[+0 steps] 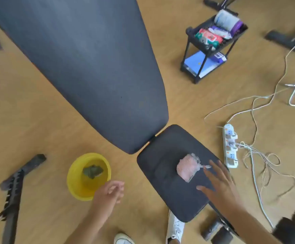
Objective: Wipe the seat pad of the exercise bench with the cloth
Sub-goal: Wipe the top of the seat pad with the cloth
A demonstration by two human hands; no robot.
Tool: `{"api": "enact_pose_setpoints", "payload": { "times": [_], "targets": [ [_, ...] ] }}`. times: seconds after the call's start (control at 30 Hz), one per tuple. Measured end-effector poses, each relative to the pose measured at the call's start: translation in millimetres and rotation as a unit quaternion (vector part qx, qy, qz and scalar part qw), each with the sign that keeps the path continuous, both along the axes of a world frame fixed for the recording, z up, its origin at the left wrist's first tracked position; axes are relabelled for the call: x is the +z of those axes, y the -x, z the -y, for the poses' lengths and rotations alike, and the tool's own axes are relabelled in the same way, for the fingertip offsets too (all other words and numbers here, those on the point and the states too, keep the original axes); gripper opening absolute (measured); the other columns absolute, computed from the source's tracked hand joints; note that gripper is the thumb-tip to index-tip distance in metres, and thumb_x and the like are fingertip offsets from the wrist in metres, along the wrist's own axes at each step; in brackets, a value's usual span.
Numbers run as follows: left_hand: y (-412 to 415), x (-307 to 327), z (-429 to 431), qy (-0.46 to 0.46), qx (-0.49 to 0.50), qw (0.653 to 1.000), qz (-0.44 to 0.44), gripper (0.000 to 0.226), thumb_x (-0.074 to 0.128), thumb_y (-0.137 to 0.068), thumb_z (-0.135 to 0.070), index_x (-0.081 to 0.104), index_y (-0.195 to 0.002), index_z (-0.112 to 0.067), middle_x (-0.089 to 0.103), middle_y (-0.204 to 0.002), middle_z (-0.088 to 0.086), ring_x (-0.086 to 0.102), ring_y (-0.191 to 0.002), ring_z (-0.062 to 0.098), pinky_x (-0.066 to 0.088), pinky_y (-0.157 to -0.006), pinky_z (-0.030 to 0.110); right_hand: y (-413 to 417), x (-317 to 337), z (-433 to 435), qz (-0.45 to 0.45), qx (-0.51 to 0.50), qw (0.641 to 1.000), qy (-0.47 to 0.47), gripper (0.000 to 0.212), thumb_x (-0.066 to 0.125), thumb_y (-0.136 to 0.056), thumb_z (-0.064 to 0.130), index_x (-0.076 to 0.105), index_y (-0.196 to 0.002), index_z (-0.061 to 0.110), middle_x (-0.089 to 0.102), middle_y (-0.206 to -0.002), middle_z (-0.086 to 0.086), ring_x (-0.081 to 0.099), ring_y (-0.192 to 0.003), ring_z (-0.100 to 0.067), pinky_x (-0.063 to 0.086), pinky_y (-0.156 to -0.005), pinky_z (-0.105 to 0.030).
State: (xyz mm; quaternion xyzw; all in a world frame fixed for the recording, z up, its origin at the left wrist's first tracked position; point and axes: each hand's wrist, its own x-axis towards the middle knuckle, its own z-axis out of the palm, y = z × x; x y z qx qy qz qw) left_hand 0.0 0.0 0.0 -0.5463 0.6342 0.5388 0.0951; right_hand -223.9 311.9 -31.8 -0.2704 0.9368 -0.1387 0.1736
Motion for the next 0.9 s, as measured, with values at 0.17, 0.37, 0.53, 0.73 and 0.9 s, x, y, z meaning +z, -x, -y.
{"api": "enact_pose_setpoints", "payload": {
  "times": [0.17, 0.37, 0.53, 0.73, 0.9],
  "targets": [
    [87, -91, -11, 0.134, -0.094, 0.986, 0.003, 0.039, 0.057, -0.099, -0.026, 0.057, -0.137, -0.016, 0.064, -0.135, 0.0, 0.063, -0.117, 0.017, 0.047, -0.093, 0.029, 20, -80, 45, -0.057, 0.082, 0.994, 0.043, 0.068, 0.087, -0.079, 0.038, 0.066, -0.139, 0.013, 0.052, -0.154, -0.014, 0.044, -0.144, -0.037, 0.047, -0.109, -0.053],
    [116, -134, -3, 0.116, -0.106, 0.987, 0.025, 0.052, 0.062, -0.095, -0.039, 0.059, -0.142, -0.016, 0.065, -0.139, 0.006, 0.059, -0.13, 0.023, 0.046, -0.107, 0.038, -38, -132, 60, -0.037, 0.035, 0.99, 0.134, 0.028, 0.063, -0.094, 0.007, 0.071, -0.121, 0.006, 0.065, -0.109, -0.006, 0.048, -0.091, -0.02, 0.058, -0.079, -0.042],
    [118, -136, 18, 0.082, -0.122, 0.989, 0.02, 0.052, 0.074, -0.088, -0.034, 0.067, -0.133, -0.009, 0.074, -0.124, 0.008, 0.067, -0.118, 0.019, 0.048, -0.094, 0.028, 13, -98, 91, 0.062, 0.212, 0.966, 0.134, 0.015, 0.06, -0.088, 0.015, 0.072, -0.085, 0.022, 0.066, -0.088, 0.003, 0.06, -0.077, -0.019, 0.052, -0.076, -0.036],
    [113, -150, 41, -0.018, -0.076, 0.997, 0.012, 0.061, 0.071, -0.079, -0.048, 0.069, -0.13, -0.014, 0.073, -0.127, 0.004, 0.069, -0.116, 0.021, 0.053, -0.102, 0.05, 10, -101, 154, -0.003, 0.008, 0.992, 0.126, 0.033, 0.056, -0.082, -0.005, 0.075, -0.096, 0.019, 0.057, -0.082, 0.001, 0.047, -0.079, -0.022, 0.052, -0.067, -0.034],
    [117, -157, 46, -0.048, -0.105, 0.993, 0.006, 0.043, 0.064, -0.095, -0.024, 0.064, -0.135, -0.008, 0.071, -0.127, 0.007, 0.069, -0.112, 0.023, 0.054, -0.101, 0.049, 16, -107, 145, -0.019, 0.246, 0.958, 0.145, 0.04, 0.053, -0.085, -0.007, 0.076, -0.102, 0.021, 0.058, -0.093, 0.006, 0.051, -0.08, -0.018, 0.049, -0.075, -0.026]
  ]
}}
